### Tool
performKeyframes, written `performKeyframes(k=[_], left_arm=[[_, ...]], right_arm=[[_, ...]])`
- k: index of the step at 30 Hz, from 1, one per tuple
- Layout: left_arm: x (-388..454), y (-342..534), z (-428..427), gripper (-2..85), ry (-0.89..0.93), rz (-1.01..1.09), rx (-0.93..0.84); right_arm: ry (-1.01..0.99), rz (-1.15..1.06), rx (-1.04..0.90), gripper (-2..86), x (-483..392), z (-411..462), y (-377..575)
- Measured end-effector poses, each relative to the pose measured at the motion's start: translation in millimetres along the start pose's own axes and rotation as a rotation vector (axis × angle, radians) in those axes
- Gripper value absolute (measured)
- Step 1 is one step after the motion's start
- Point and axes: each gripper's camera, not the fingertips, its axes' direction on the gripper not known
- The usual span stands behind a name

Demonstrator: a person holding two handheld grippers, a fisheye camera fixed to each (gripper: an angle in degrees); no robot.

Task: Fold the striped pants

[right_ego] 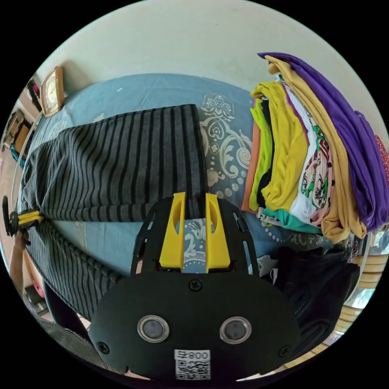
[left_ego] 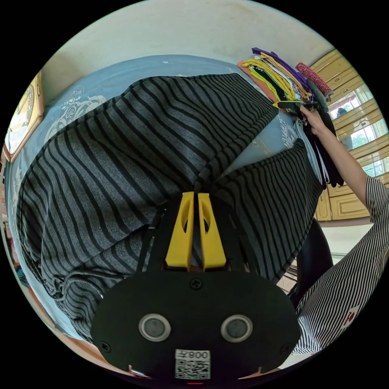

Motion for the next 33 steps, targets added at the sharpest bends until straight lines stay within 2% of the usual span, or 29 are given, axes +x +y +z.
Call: performKeyframes(k=[5,8,11,13,15,17,21,22,24,26,28,33], left_arm=[[-7,-3,-2,1.8,-0.007,-0.008,0.008],[-13,-3,-9,1.7,0.027,-0.018,0.028],[-18,-1,-26,1.7,0.077,-0.006,0.105],[-18,-3,-23,1.9,0.069,0.012,0.075],[-20,-4,-10,2.3,0.049,0.017,0.002],[-24,-4,-15,2.9,0.071,0.0,0.016],[-30,7,-43,4.6,0.151,0.021,0.071],[-32,9,-48,4.8,0.16,0.024,0.088],[-43,11,-70,6.2,0.175,0.015,0.173],[-57,7,-84,7.1,0.145,-0.008,0.242],[-75,-6,-90,7.7,0.082,-0.046,0.256],[-131,-63,-93,8.2,-0.035,-0.157,0.252]], right_arm=[[-0.129,0.096,-0.09,6.2,27,29,-16],[-0.114,0.029,-0.137,4.2,25,20,-25],[-0.102,-0.007,-0.05,3.8,31,-19,-29],[-0.106,-0.012,-0.019,3.9,36,-34,-30],[-0.115,-0.017,-0.101,4.3,37,-16,-29],[-0.07,-0.024,-0.231,5.2,31,23,-19],[-0.042,0.022,-0.126,5.4,28,18,-8],[0.017,0.036,-0.082,5.1,26,11,-10],[0.106,0.047,-0.017,5.6,19,1,-18],[0.088,0.028,0.061,6.9,9,-6,-36],[0.032,0.022,0.076,7.5,3,0,-54],[0.006,0.043,-0.023,8.4,-6,47,-103]])
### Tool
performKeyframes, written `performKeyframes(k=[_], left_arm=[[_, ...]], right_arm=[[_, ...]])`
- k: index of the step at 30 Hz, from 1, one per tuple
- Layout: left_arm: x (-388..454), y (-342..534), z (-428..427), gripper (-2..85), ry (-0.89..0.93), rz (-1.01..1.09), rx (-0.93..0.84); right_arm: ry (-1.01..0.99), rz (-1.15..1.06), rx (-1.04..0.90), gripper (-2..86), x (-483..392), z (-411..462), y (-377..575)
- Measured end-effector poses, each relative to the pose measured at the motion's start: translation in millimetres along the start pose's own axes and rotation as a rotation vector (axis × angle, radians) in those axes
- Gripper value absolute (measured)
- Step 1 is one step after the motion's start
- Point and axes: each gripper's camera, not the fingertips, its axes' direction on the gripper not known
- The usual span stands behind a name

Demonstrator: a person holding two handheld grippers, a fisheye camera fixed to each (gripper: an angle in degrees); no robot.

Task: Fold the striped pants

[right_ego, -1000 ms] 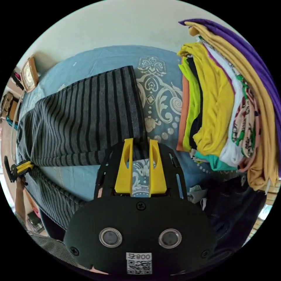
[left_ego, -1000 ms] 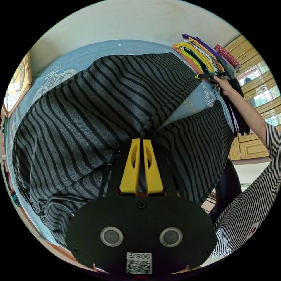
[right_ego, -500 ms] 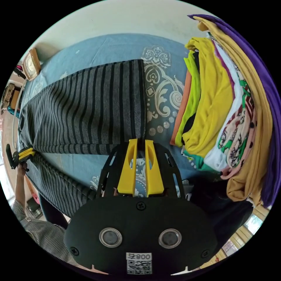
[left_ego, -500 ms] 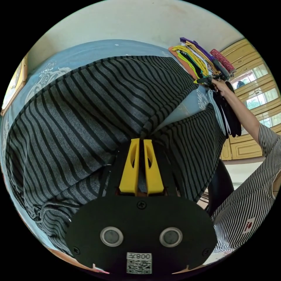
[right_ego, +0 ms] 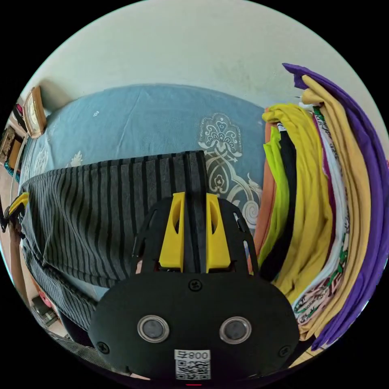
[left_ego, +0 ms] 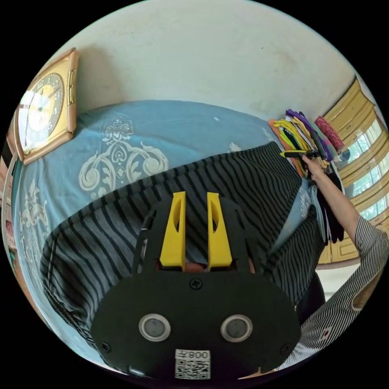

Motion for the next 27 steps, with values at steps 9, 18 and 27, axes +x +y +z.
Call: performKeyframes(k=[9,18,27], left_arm=[[12,-39,34,1.8,-0.283,0.098,-0.121],[15,-36,-11,0.2,-0.255,0.097,0.023],[22,39,-70,1.0,-0.168,0.16,0.043]], right_arm=[[0.011,-0.037,0.013,3.2,-11,21,-3],[-0.015,-0.009,0.05,2.5,8,3,-9],[0.019,0.068,0.136,0.8,9,7,20]])
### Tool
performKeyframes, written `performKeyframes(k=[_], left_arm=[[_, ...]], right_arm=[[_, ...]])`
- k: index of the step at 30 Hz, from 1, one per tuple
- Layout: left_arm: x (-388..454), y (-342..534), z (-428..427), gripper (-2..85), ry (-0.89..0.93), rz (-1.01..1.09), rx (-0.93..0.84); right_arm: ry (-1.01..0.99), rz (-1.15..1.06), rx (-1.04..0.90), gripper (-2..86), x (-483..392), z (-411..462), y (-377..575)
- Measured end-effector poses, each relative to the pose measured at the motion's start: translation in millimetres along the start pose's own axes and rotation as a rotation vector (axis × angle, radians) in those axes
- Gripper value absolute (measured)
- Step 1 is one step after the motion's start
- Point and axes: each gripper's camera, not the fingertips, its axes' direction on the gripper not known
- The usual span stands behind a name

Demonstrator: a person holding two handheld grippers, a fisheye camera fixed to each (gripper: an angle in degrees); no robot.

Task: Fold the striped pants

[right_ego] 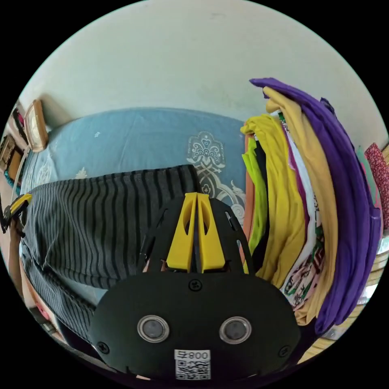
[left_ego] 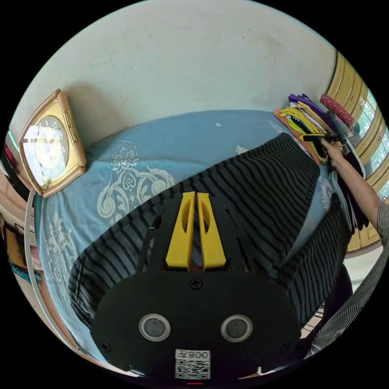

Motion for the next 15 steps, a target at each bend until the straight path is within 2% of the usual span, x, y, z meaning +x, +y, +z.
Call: performKeyframes(k=[3,5,7,9,11,13,15], left_arm=[[2,50,-24,1.2,0.064,-0.019,-0.002],[2,76,-20,0.9,0.087,-0.041,-0.046],[-1,94,1,0.5,0.111,-0.075,-0.197],[-12,101,-16,0.3,0.15,-0.147,-0.148],[-16,105,-46,0.2,0.182,-0.174,-0.061],[-17,119,-78,0.2,0.18,-0.195,0.016],[-19,152,-105,0.2,0.152,-0.252,0.04]], right_arm=[[-0.166,-0.143,0.098,0.3,-33,-30,36],[-0.283,-0.318,0.128,0.1,-86,-41,79],[-0.266,-0.445,0.091,0.0,-133,-30,108],[-0.167,-0.569,-0.043,-0.1,-176,3,126],[-0.026,-0.558,0.053,-0.1,-190,9,139],[-0.014,-0.545,-0.034,0.0,-193,11,135],[-0.102,-0.539,-0.012,0.0,-192,-6,142]])
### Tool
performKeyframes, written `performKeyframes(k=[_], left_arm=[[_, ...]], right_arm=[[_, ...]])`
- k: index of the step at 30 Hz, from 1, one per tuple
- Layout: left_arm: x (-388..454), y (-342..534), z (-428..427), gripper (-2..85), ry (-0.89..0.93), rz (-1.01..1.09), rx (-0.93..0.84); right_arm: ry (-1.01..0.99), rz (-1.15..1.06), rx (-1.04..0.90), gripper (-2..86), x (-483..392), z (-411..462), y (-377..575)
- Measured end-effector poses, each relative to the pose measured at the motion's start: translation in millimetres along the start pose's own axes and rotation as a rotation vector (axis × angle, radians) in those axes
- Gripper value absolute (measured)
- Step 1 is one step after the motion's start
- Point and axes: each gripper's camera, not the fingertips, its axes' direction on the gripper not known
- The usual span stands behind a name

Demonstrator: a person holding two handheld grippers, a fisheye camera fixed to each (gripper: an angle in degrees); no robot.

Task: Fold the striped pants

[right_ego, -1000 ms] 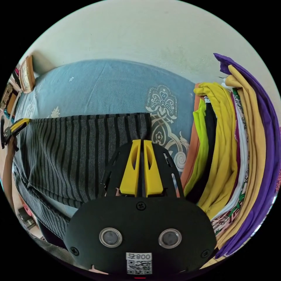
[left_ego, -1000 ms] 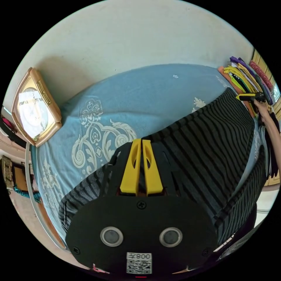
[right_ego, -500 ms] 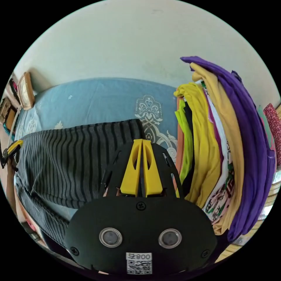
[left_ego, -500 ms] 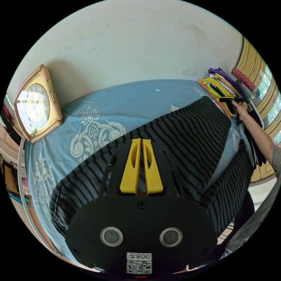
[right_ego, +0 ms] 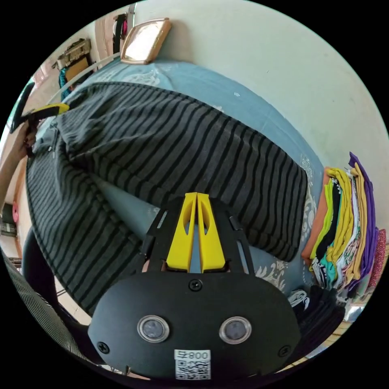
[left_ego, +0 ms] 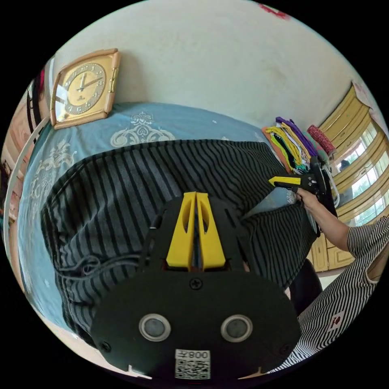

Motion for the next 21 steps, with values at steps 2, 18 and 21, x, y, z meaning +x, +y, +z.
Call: performKeyframes(k=[2,18,21], left_arm=[[-8,27,-10,0.2,-0.055,-0.073,-0.024],[-58,189,-98,0.3,-0.215,-0.445,-0.202],[-63,205,-93,0.3,-0.182,-0.451,-0.209]], right_arm=[[-0.113,0.012,0.073,0.1,-16,-29,14],[-0.345,-0.137,-0.063,0.1,-164,-38,75],[-0.372,-0.171,-0.171,0.1,-193,-15,88]])
